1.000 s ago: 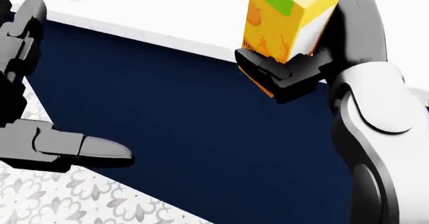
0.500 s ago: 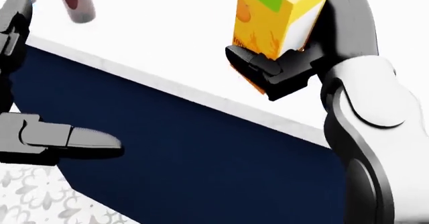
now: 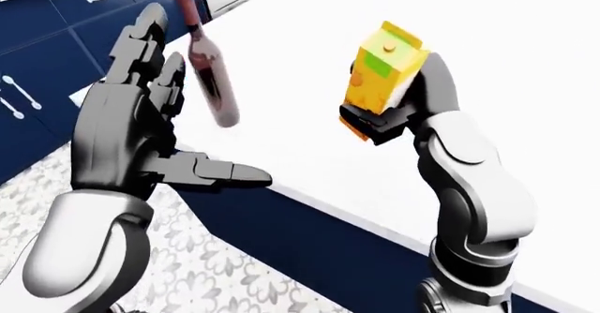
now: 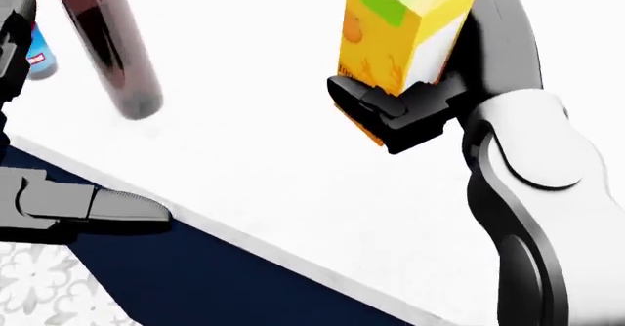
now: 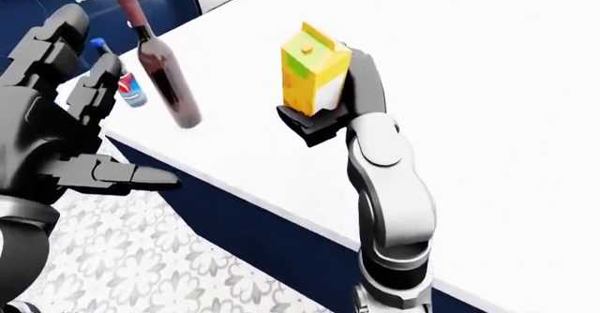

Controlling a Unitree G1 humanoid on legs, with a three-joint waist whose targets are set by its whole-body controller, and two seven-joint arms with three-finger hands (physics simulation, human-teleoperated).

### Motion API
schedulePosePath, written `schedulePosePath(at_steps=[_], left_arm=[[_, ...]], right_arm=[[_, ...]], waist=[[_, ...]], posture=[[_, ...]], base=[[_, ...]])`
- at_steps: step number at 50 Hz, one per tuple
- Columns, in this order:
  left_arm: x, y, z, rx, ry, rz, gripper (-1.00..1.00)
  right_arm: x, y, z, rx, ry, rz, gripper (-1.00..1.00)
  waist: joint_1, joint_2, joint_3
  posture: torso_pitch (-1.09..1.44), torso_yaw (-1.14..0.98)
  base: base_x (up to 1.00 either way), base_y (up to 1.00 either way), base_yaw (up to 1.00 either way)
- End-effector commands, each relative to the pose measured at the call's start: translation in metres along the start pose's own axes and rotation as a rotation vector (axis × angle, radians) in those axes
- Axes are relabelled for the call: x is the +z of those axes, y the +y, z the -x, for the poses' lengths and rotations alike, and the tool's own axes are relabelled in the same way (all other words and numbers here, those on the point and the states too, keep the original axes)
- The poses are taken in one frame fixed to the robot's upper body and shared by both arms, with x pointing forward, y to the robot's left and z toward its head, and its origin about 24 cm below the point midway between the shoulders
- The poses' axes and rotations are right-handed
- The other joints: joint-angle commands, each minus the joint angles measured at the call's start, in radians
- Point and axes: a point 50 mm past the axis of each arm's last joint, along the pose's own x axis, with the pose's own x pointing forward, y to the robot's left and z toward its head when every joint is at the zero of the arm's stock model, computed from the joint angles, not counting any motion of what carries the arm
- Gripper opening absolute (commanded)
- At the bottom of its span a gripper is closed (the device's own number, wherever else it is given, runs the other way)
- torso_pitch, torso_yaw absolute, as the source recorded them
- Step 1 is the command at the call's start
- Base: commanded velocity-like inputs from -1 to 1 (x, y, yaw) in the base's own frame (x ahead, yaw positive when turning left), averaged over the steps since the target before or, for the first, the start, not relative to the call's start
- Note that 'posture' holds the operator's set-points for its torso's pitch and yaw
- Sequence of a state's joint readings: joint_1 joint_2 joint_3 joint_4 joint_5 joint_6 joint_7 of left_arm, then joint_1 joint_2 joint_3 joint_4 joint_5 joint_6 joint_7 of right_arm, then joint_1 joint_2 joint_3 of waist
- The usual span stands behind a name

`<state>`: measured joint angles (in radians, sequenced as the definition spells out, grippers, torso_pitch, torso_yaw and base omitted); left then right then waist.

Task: Move the drinks to the dining counter.

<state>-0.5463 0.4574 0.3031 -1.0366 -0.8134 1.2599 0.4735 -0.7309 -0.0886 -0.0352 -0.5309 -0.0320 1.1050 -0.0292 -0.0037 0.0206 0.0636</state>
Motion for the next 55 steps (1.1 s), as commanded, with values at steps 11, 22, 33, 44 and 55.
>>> schedulePosePath(at_steps=[11,22,33,44,55], left_arm=[[0.012,0.001,0.005,0.016,-0.073,0.009,1.0],[0.017,0.001,0.01,0.009,-0.083,0.009,1.0],[0.017,0.0,0.011,0.007,-0.083,0.008,1.0],[0.016,0.001,0.011,0.009,-0.081,0.008,1.0],[0.013,0.002,0.011,0.012,-0.077,0.009,1.0]], right_arm=[[0.029,-0.004,0.003,-0.024,-0.171,0.018,-1.0],[0.027,-0.005,0.001,-0.027,-0.166,0.022,-1.0],[0.01,-0.008,-0.02,-0.065,-0.109,0.042,-1.0],[-0.011,-0.004,-0.029,-0.073,-0.072,0.037,-1.0],[-0.026,0.001,-0.033,-0.065,-0.041,0.043,-1.0]], waist=[[-0.012,0.016,-0.034],[-0.009,0.018,-0.027],[-0.009,0.026,-0.025],[-0.007,0.031,-0.028],[-0.006,0.03,-0.033]], posture=[[0.0,0.0],[0.0,0.0],[0.0,0.0],[0.0,0.0],[0.0,0.0]], base=[[0.0,0.0,0.0],[0.0,0.0,0.0],[0.0,0.0,0.0],[0.0,0.0,0.0],[0.0,0.0,0.0]])
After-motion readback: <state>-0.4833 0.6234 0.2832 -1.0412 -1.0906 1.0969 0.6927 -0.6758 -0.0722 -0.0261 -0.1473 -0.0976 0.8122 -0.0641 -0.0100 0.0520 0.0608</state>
